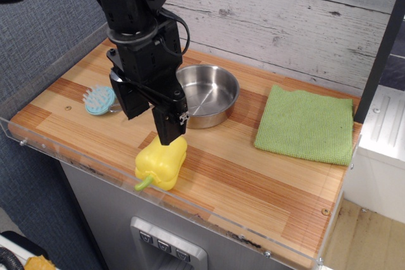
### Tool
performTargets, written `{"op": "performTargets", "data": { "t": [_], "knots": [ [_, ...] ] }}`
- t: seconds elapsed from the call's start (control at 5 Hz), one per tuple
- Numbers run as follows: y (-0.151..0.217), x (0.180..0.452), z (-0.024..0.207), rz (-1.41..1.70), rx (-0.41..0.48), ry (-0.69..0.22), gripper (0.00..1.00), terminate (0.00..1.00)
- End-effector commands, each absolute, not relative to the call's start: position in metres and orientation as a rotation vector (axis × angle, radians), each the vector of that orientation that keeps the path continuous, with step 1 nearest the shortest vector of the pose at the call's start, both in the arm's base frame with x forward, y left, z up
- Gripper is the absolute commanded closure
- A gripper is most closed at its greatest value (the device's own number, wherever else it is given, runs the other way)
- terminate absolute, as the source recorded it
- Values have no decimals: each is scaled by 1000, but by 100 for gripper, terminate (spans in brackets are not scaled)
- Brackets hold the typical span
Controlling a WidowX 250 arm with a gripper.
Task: Move the pot over the green cloth
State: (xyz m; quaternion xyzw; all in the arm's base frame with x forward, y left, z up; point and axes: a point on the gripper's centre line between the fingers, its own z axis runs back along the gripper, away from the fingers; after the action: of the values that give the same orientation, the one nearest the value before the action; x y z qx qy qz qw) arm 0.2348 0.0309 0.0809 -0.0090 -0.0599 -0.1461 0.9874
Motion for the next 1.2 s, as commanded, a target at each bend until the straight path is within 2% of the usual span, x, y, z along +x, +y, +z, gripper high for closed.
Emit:
{"op": "performTargets", "data": {
  "t": [0.0, 0.4, 0.6, 0.8, 1.0],
  "knots": [
    [31, 235, 81, -294, -18, -120, 0, 0],
    [19, 281, 78, -372, -48, -130, 0, 0],
    [17, 297, 82, -404, -23, -115, 0, 0],
    [11, 311, 71, -417, -12, -101, 0, 0],
    [8, 322, 54, -425, 40, -76, 0, 0]
  ]
}}
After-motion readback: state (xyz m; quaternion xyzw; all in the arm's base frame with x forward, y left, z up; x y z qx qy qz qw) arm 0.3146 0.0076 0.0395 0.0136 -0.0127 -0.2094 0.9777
